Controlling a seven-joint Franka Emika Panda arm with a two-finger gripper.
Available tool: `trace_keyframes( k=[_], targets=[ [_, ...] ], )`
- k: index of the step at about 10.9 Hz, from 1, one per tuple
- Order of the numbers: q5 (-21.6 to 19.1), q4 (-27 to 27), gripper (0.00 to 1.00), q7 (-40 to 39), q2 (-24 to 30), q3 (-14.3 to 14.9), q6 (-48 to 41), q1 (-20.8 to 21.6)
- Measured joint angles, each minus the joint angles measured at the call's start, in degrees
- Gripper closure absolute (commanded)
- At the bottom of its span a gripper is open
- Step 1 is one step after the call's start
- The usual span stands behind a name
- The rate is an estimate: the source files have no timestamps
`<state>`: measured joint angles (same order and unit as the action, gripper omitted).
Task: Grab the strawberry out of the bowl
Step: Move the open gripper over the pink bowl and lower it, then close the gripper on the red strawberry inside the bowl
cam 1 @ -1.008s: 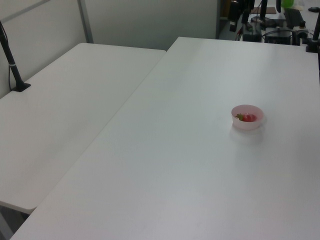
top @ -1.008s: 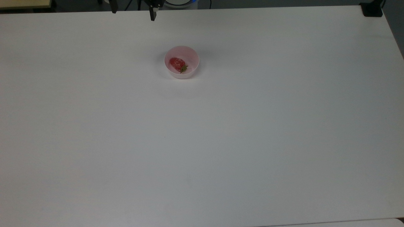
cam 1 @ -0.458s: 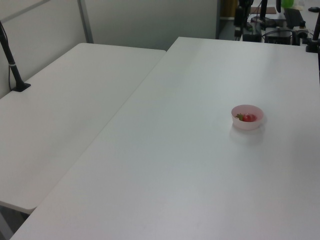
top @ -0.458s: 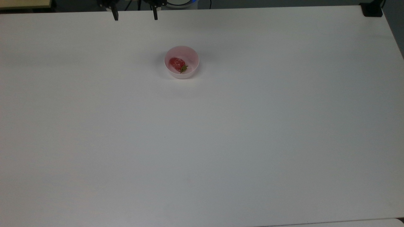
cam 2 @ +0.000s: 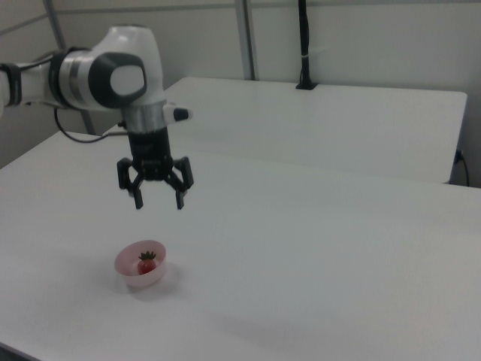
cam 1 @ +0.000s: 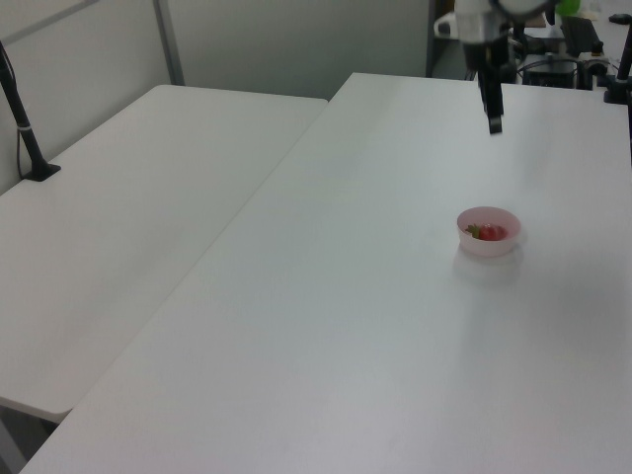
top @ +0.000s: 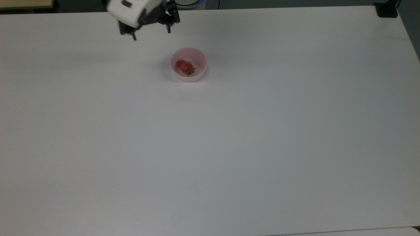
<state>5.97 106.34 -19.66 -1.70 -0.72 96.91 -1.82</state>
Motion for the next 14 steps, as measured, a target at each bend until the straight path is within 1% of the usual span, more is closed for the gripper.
trace_keyframes(
  k=[1,2,3,5,6,7,8,10,12,14],
  targets=[
    [0.0,2.8,0.29,0.0,-0.1,-1.2,1.6,0.2],
    [0.0,5.1,0.45,0.0,-0.1,-2.6,3.0,0.3],
    [0.0,7.0,0.47,0.3,-0.2,-3.6,4.1,0.5],
    [0.0,8.8,0.46,4.3,-1.5,-5.8,6.1,0.6],
    [0.0,9.1,0.43,7.7,-3.2,-7.5,7.9,0.7],
    [0.0,9.2,0.39,10.5,-5.3,-8.5,9.5,1.3],
    [0.0,9.3,0.36,12.1,-7.0,-8.7,10.8,1.9],
    [0.1,9.3,0.36,13.9,-9.4,-8.7,13.0,2.2],
    [0.5,9.2,0.36,14.2,-9.8,-8.6,13.2,1.9],
    [2.6,9.2,0.36,14.3,-9.8,-8.4,13.2,1.5]
  ],
)
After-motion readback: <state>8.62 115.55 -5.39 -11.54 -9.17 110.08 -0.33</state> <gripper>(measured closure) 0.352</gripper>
